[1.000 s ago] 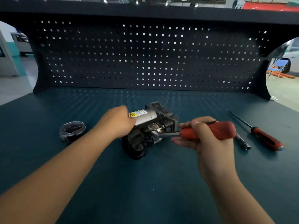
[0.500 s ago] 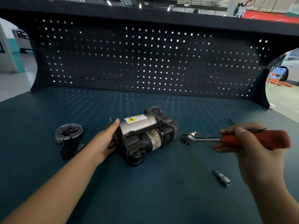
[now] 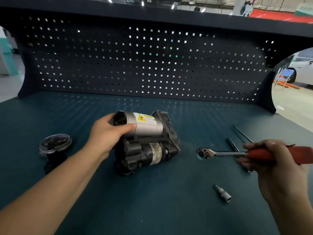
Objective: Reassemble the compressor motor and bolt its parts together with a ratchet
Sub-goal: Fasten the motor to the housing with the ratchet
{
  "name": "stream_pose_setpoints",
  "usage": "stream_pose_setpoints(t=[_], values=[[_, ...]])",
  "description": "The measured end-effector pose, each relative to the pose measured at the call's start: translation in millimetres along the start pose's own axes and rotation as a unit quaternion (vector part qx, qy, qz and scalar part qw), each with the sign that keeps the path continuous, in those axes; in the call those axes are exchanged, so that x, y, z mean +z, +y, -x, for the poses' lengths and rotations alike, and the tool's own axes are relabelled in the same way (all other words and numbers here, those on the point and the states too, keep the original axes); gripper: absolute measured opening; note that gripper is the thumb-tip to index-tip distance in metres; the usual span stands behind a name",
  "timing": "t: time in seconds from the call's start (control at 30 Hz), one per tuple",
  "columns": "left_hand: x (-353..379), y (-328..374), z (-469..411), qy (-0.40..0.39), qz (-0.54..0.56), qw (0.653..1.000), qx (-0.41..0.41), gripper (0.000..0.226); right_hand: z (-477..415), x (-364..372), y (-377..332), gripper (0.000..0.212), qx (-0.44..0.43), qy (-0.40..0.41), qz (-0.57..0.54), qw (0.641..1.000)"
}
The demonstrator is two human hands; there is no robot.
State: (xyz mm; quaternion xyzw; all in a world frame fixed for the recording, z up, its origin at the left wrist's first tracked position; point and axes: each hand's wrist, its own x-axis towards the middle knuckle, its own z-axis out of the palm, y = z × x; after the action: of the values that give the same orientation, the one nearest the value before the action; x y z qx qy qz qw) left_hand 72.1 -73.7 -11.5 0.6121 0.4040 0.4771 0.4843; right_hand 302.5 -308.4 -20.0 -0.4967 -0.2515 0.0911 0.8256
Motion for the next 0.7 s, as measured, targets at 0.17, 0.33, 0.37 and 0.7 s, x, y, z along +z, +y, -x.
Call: stream_pose_setpoints(t=[0.17, 0.33, 0.37, 0.7], values=[[11, 40, -13, -0.037, -0.087, 0.995, 0.039, 0.025, -4, -19, -4, 0.02, 0.024, 0.027, -0.033, 0.999], [22, 87, -17, -0.086, -0.245, 0.963, 0.068, 0.033, -5, -27, -9, 0.024, 0.047, 0.024, -0.062, 0.997], [27, 99, -16, -0.107, -0.297, 0.946, 0.079, 0.037, -5, -26, -10, 0.026, 0.055, 0.024, -0.068, 0.996], [97, 144, 8, -0.208, -0.561, 0.784, 0.163, 0.062, 1, -13, -3, 0.022, 0.131, -0.006, -0.058, 0.99]])
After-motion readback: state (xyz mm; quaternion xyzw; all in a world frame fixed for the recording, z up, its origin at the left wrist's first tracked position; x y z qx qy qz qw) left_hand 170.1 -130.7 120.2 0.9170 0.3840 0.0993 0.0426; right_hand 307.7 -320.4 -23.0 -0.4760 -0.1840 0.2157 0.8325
